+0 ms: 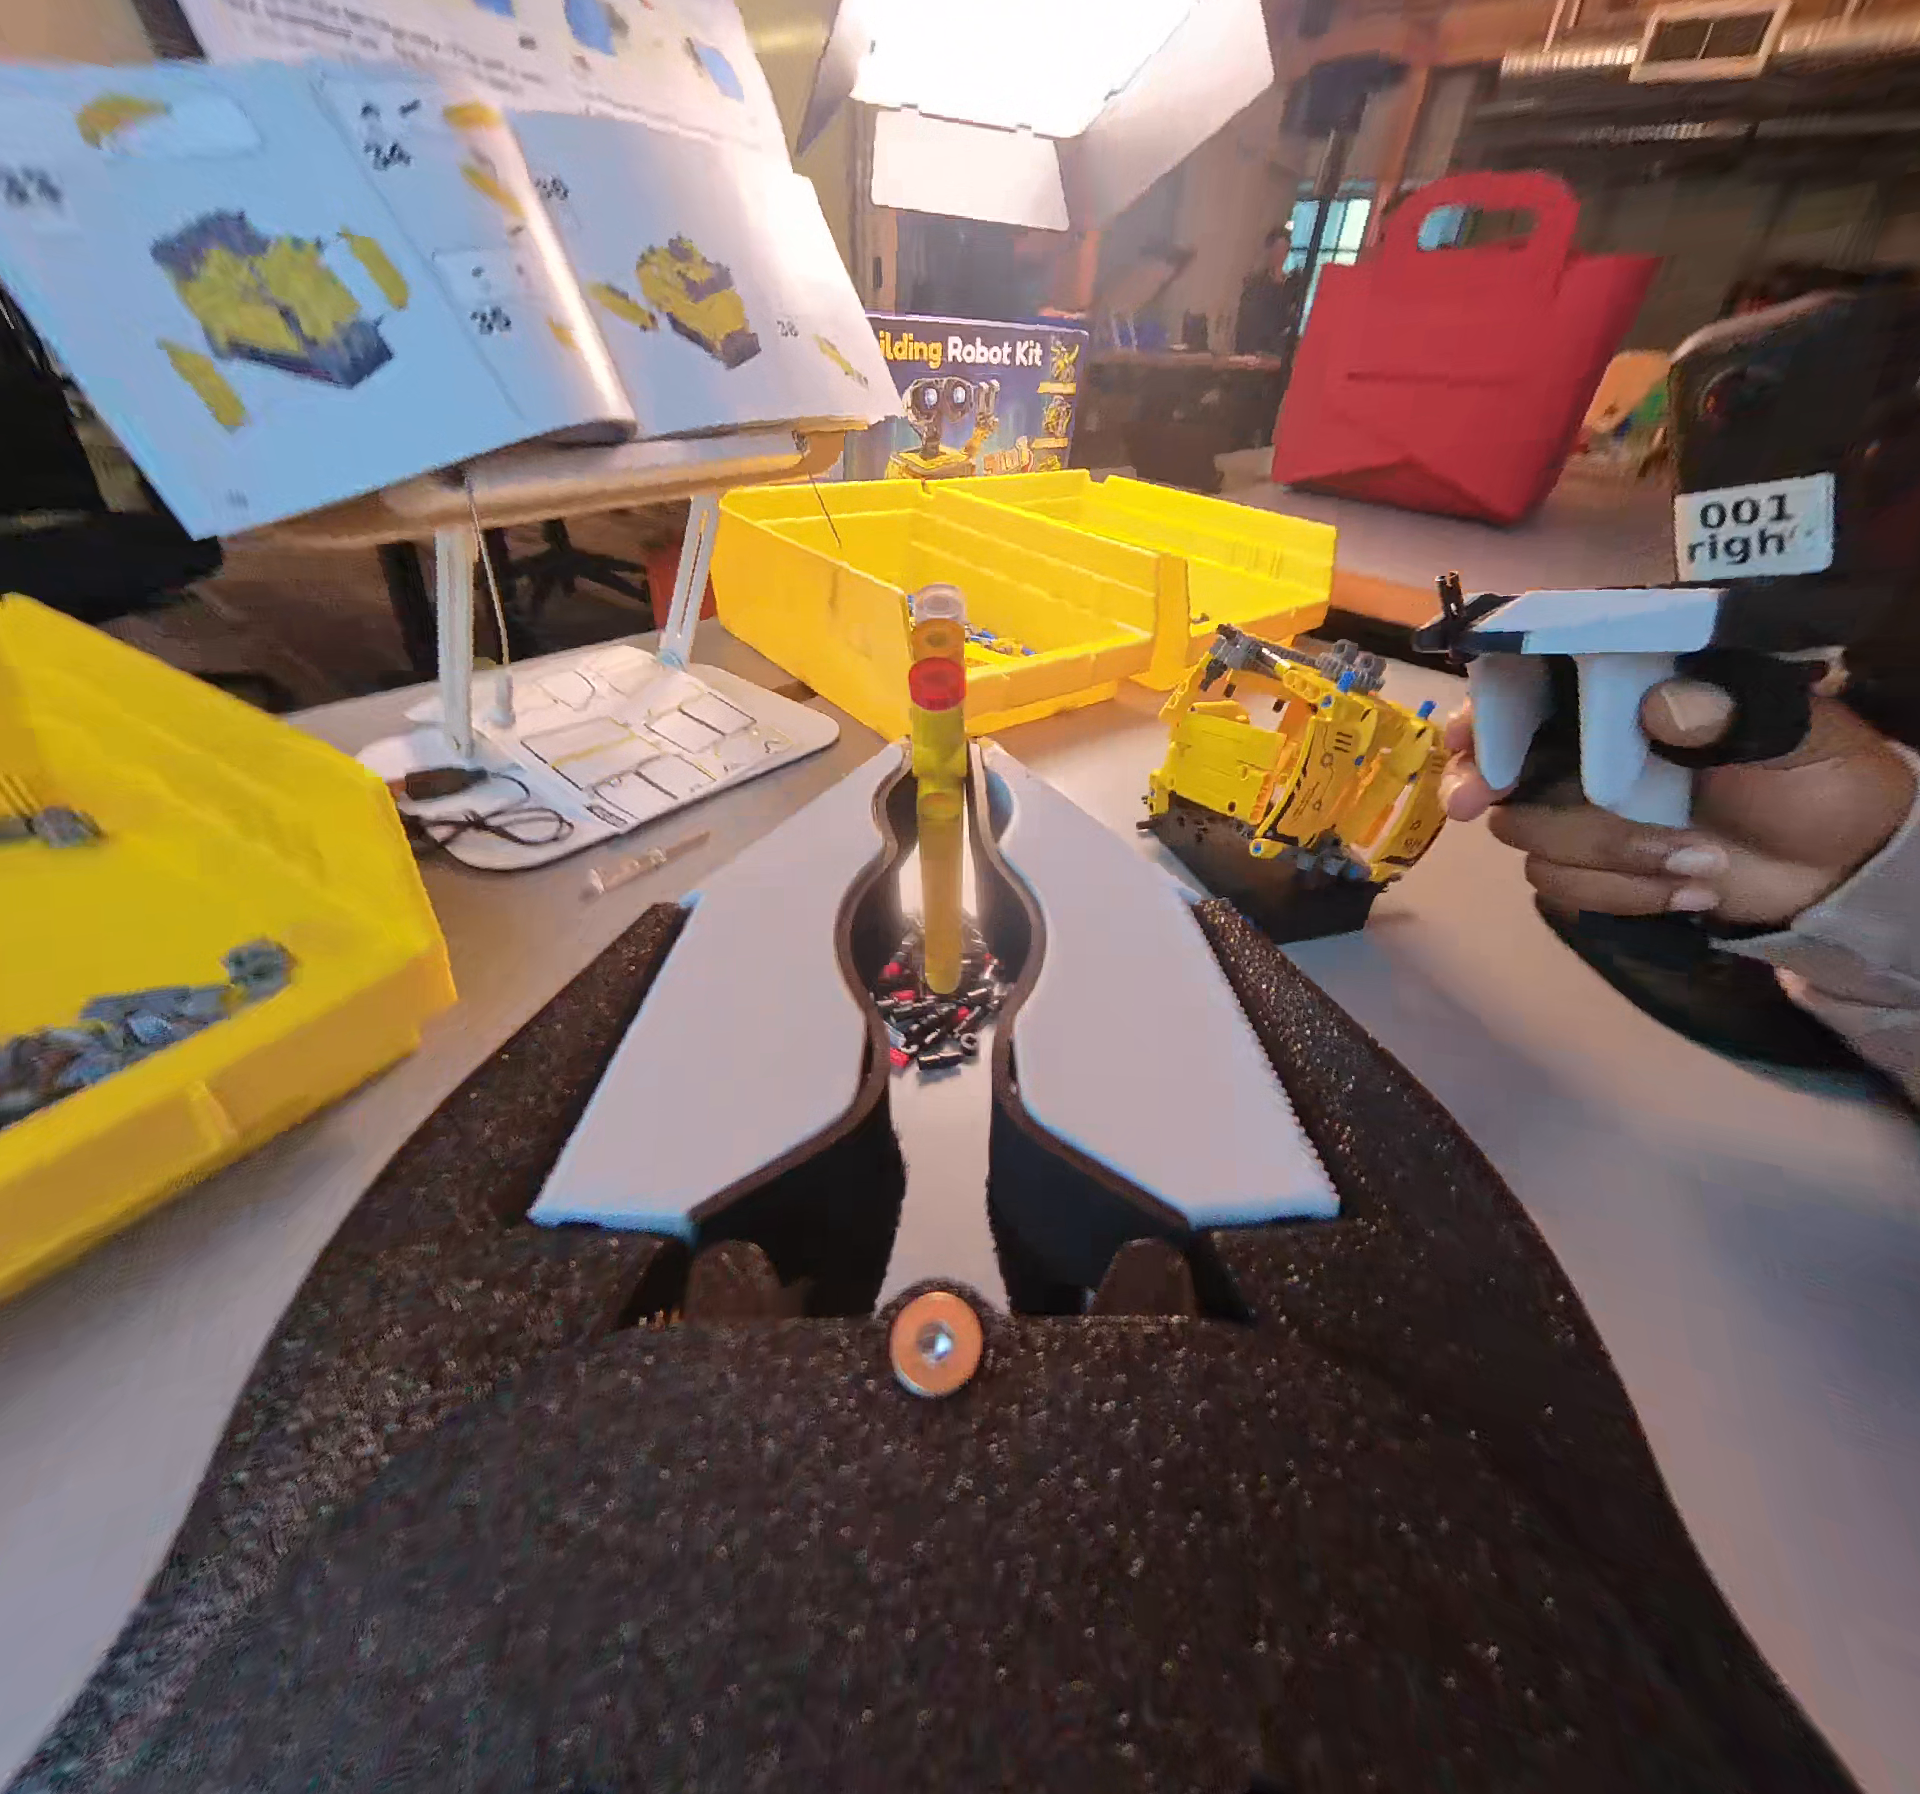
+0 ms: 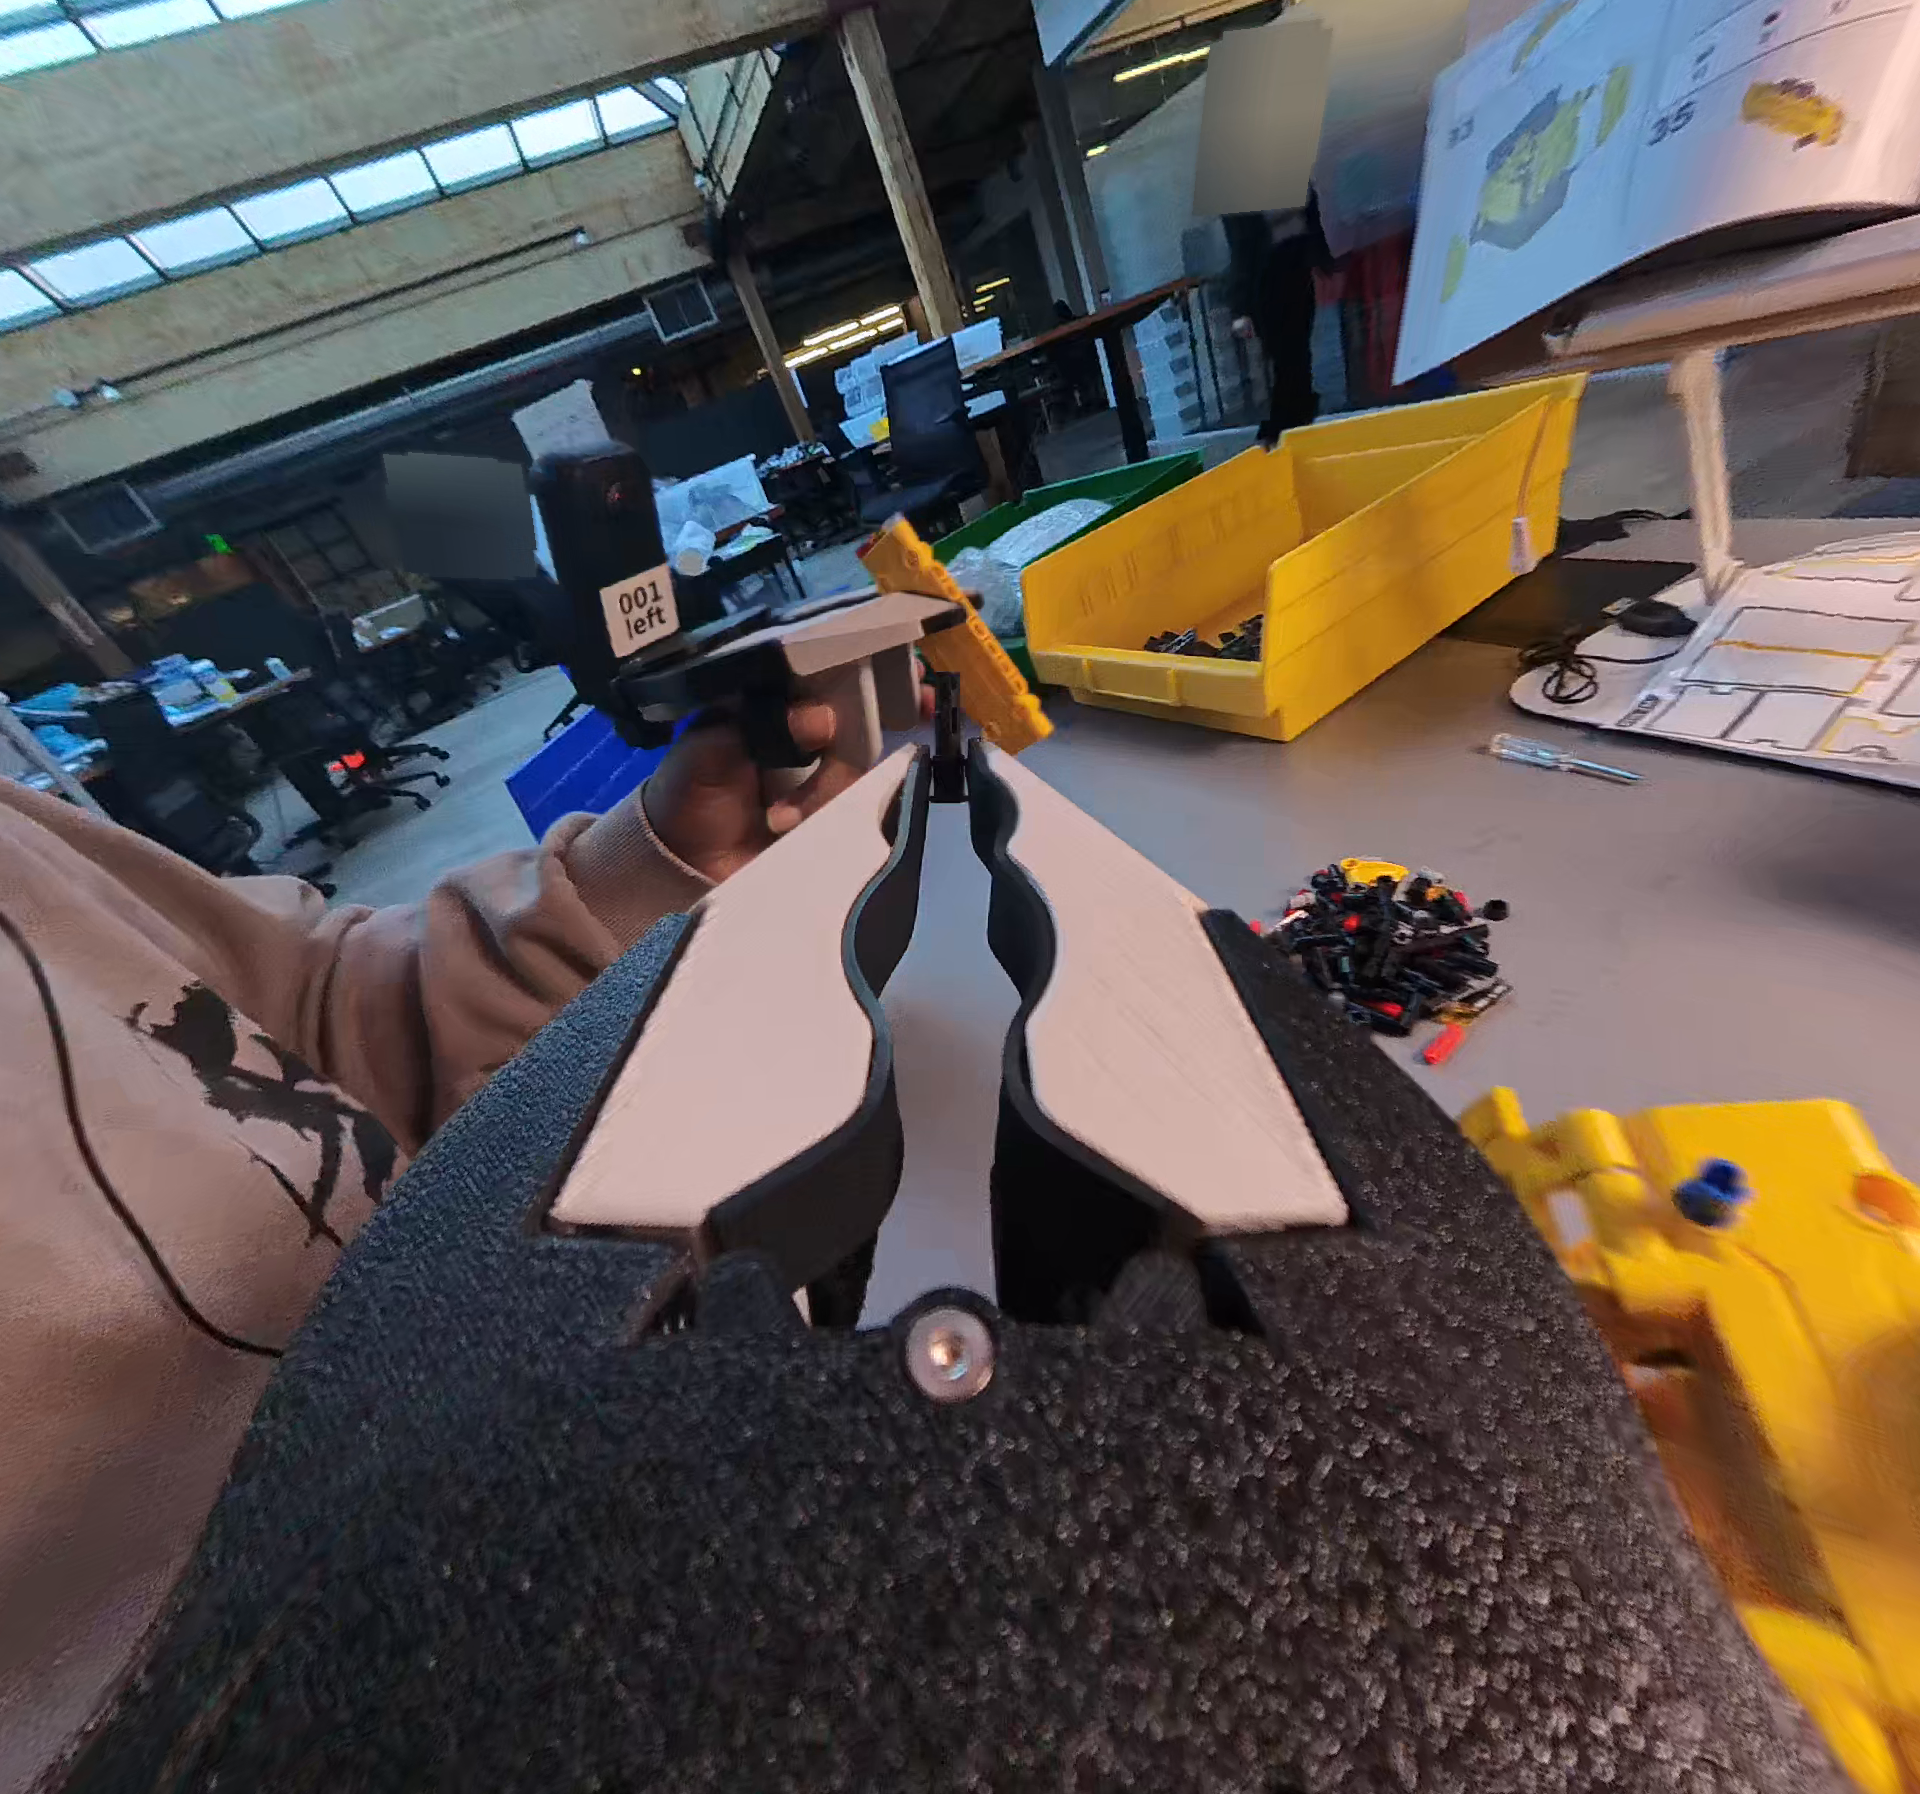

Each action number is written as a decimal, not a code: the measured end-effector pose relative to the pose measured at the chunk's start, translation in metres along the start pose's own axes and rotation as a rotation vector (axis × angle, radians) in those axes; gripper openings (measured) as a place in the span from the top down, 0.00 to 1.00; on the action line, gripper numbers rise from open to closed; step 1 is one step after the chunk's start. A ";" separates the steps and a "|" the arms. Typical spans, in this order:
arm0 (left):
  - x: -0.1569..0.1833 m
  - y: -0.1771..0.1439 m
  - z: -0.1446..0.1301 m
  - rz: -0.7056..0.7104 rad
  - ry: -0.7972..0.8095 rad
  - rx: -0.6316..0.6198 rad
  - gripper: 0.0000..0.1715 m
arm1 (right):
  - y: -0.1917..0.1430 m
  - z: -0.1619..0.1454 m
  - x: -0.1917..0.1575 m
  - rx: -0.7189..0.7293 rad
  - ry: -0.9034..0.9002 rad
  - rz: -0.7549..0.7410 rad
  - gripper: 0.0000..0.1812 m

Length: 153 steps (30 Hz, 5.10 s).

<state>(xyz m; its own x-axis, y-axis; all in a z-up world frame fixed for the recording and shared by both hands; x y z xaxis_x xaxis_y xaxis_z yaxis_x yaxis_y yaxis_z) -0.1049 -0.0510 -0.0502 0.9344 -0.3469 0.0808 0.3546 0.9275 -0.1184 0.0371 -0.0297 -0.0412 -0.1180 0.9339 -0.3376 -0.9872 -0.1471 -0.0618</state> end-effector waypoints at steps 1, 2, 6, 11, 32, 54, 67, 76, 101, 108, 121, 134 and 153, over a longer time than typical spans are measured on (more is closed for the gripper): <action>-0.002 -0.001 -0.005 -0.013 -0.050 0.003 0.96 | -0.007 0.004 0.005 0.009 -0.004 -0.017 0.97; -0.003 -0.002 -0.010 -0.030 -0.090 -0.006 0.96 | -0.014 0.010 0.010 0.018 -0.010 -0.034 0.97; -0.003 -0.001 -0.020 -0.041 -0.116 -0.030 0.96 | -0.047 0.036 0.029 0.003 -0.125 -0.154 0.97; 0.008 0.005 -0.024 -0.076 -0.108 -0.055 0.96 | -0.093 0.080 0.069 -0.022 -0.226 -0.310 0.97; 0.021 0.013 -0.048 -0.093 -0.065 -0.165 1.00 | -0.219 0.077 0.416 -0.514 -0.133 -1.053 0.97; 0.052 0.027 -0.137 -0.145 0.165 -0.707 0.73 | -0.111 0.111 0.124 -0.281 -0.534 -0.346 0.78; 0.053 0.009 -0.147 -0.198 0.222 -0.814 0.86 | -0.023 -0.146 0.023 -0.861 -0.235 -0.149 0.86; 0.019 -0.001 -0.099 -0.108 0.121 -0.595 0.86 | -0.020 -0.157 0.033 -0.965 -0.264 -0.222 0.96; 0.002 -0.013 -0.050 -0.142 -0.077 -0.281 0.87 | 0.101 -0.047 0.088 -0.428 -0.428 -0.440 0.78; 0.044 -0.018 -0.027 -0.476 -0.199 -0.119 0.87 | 0.082 -0.016 0.022 -0.172 -0.282 0.090 0.72; 0.086 -0.004 -0.038 -0.704 -0.310 -0.120 0.86 | 0.065 -0.004 -0.021 -0.099 0.049 0.421 0.86; 0.092 0.024 -0.071 -0.422 0.037 -0.316 1.00 | 0.087 -0.045 -0.003 -0.375 -0.130 0.141 0.85; 0.064 0.016 -0.019 -0.452 -0.316 0.033 0.96 | 0.054 0.021 0.000 -0.075 -0.259 0.095 0.77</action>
<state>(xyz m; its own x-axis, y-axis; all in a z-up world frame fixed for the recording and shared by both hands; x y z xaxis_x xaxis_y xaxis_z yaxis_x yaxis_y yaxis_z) -0.0391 -0.0605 -0.0654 0.6320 -0.6578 0.4098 0.7120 0.7016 0.0281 -0.0189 -0.0312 -0.0244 -0.2429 0.9654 -0.0945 -0.9608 -0.2528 -0.1136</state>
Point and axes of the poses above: each gripper's, where its closed fingertips meet, y out along the fingers, z out of its top, x = y × z across the jaws, the point moved 1 cm from there along -y, back along the fingers, and after that the axes turned 8 degrees about -x, right-handed, at the moved point
